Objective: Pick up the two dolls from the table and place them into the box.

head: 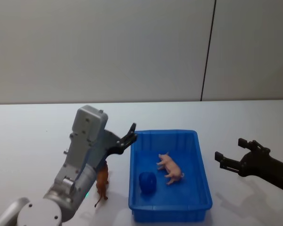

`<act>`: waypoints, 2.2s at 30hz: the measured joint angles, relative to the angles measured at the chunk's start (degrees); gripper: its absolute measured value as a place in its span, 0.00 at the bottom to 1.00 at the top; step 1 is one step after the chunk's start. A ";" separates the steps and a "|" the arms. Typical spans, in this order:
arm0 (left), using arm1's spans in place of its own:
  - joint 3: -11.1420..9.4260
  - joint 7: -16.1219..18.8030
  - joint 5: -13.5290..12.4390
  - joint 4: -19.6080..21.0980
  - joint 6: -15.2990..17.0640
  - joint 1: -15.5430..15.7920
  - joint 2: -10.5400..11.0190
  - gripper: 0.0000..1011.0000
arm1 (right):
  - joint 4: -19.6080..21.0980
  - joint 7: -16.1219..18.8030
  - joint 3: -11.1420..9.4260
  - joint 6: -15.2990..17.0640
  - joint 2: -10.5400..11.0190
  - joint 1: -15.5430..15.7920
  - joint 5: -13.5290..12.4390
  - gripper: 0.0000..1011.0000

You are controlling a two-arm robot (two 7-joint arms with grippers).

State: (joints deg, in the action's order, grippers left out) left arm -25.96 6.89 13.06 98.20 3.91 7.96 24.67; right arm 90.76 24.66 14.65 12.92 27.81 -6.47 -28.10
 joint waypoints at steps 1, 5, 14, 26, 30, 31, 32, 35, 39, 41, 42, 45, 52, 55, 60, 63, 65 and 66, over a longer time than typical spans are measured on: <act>0.03 0.81 0.38 0.57 0.36 -0.71 0.39 0.99 | 0.03 -0.02 -0.03 -0.03 0.08 0.06 -0.05 0.99; 0.11 3.49 1.90 1.84 1.49 -2.67 1.30 0.99 | 0.13 -0.07 -0.09 -0.09 0.22 0.19 -0.17 0.99; 0.44 7.49 5.66 2.79 3.05 -6.24 2.68 0.99 | 0.26 -0.12 -0.22 -0.19 0.43 0.38 -0.32 0.99; 1.16 7.68 9.32 0.64 4.81 -7.83 3.00 0.99 | 0.32 -0.17 -0.27 -0.27 0.51 0.47 -0.39 0.99; 1.53 5.86 10.02 -0.82 5.94 -7.59 2.92 0.99 | 0.35 -0.17 -0.29 -0.27 0.54 0.50 -0.41 0.99; 1.61 5.52 10.11 -1.18 6.13 -7.46 2.87 0.99 | 0.36 -0.17 -0.30 -0.27 0.55 0.51 -0.42 0.99; 1.65 5.17 10.18 -1.39 6.32 -7.38 2.84 0.99 | 0.36 -0.17 -0.30 -0.27 0.55 0.51 -0.42 0.99; 1.91 3.72 10.39 -2.66 7.03 -6.78 2.57 0.99 | 0.37 -0.16 -0.30 -0.27 0.56 0.52 -0.43 0.99; 2.36 1.64 10.42 -4.57 7.84 -5.68 2.17 0.99 | 0.37 -0.16 -0.30 -0.27 0.58 0.53 -0.44 0.99; 2.43 1.33 10.39 -4.84 7.94 -5.51 2.10 0.99 | 0.37 -0.16 -0.30 -0.27 0.59 0.53 -0.44 0.99; 2.58 0.63 10.32 -5.42 8.17 -5.14 1.97 0.99 | 0.37 -0.16 -0.30 -0.27 0.59 0.53 -0.45 0.99; 2.89 -0.53 10.12 -6.67 8.47 -4.28 1.67 0.99 | 0.37 -0.16 -0.30 -0.27 0.59 0.54 -0.45 0.99; 3.51 -3.31 9.72 -9.93 8.88 -2.28 0.75 0.99 | 0.36 -0.16 -0.30 -0.27 0.59 0.54 -0.45 0.99; 3.65 -4.10 9.71 -10.93 8.91 -1.77 0.47 0.99 | 0.36 -0.16 -0.30 -0.27 0.59 0.54 -0.44 0.99; 3.88 -6.08 9.71 -13.23 8.86 -0.53 -0.23 0.93 | 0.36 -0.16 -0.30 -0.26 0.59 0.54 -0.44 0.99; 3.93 -7.28 9.72 -14.58 8.73 0.04 -0.65 0.86 | 0.36 -0.16 -0.30 -0.27 0.59 0.53 -0.44 0.99; 3.94 -8.27 9.72 -15.50 8.60 0.46 -0.92 0.80 | 0.36 -0.16 -0.30 -0.27 0.58 0.53 -0.44 0.99; 3.95 -8.56 9.72 -15.77 8.55 0.58 -1.00 0.77 | 0.36 -0.16 -0.30 -0.26 0.59 0.54 -0.44 0.99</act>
State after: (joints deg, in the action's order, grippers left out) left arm -22.01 -1.67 22.78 82.43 12.46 8.54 23.67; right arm 91.12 24.50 14.36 12.65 28.40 -5.93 -28.54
